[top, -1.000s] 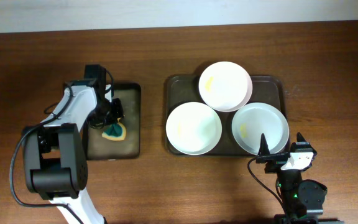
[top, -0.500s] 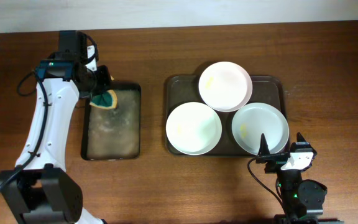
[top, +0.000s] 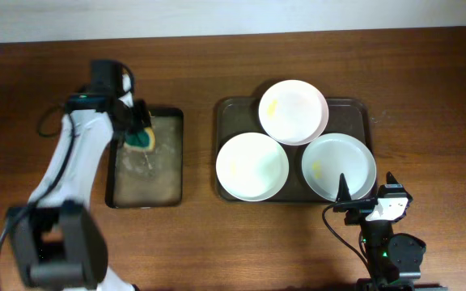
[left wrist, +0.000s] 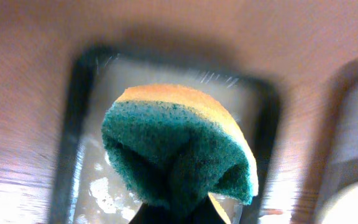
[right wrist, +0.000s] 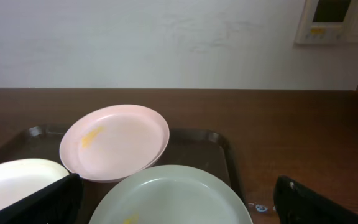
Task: Clean dirty plates on tray and stack at the side
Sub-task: 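Lift the sponge and carry it to the front white plate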
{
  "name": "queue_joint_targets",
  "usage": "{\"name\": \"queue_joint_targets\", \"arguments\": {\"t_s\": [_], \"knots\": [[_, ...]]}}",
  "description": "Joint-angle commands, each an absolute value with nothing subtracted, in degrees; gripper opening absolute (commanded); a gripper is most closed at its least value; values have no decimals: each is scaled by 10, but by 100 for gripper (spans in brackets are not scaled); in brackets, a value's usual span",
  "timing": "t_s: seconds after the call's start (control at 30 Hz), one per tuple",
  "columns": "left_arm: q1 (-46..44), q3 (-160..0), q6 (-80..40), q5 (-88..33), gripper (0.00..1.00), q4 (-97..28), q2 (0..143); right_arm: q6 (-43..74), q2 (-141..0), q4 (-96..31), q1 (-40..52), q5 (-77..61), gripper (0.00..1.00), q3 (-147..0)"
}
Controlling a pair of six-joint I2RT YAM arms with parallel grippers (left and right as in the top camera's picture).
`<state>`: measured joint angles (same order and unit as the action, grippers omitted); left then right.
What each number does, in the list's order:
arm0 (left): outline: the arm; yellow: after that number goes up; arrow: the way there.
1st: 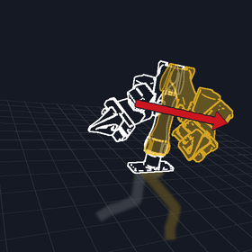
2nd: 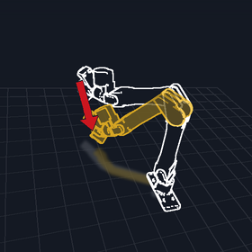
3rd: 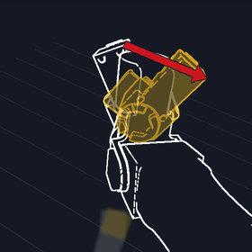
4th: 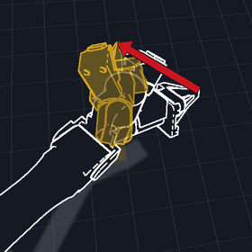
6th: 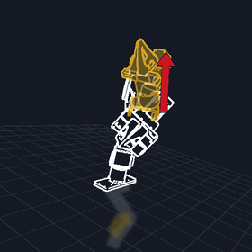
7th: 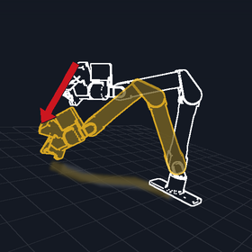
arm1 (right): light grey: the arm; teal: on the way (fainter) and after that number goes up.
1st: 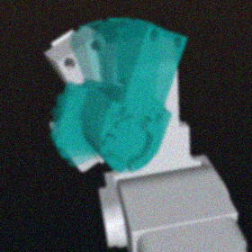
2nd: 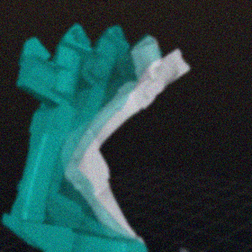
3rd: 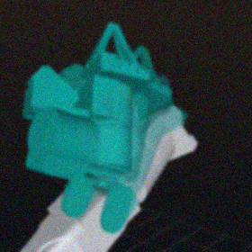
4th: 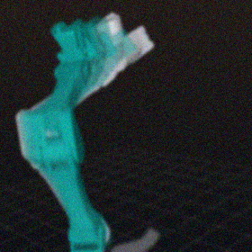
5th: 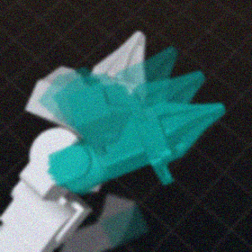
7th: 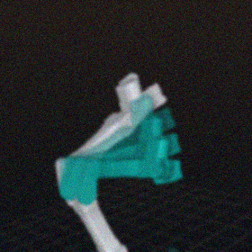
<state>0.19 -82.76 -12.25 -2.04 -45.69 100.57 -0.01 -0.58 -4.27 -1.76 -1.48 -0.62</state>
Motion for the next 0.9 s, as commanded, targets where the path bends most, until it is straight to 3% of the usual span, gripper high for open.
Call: {"name": "queue_joint_targets", "arguments": {"t_s": [0.0,0.2,0.5,0.73,0.87], "knots": [[5,-841,-120,9,0,-463,933,2,-3,-45,-15,-12,98,-3],[6,-713,-120,13,0,-365,1013,2,-3,-45,-15,-12,98,-3],[5,-806,-120,6,0,-442,903,2,-3,-45,-15,-12,98,-3],[5,-808,-120,-126,0,-456,781,2,-3,-45,-15,-12,98,-3],[-28,-798,-122,-232,0,-460,791,2,-3,-45,-15,-12,98,-3]]}}
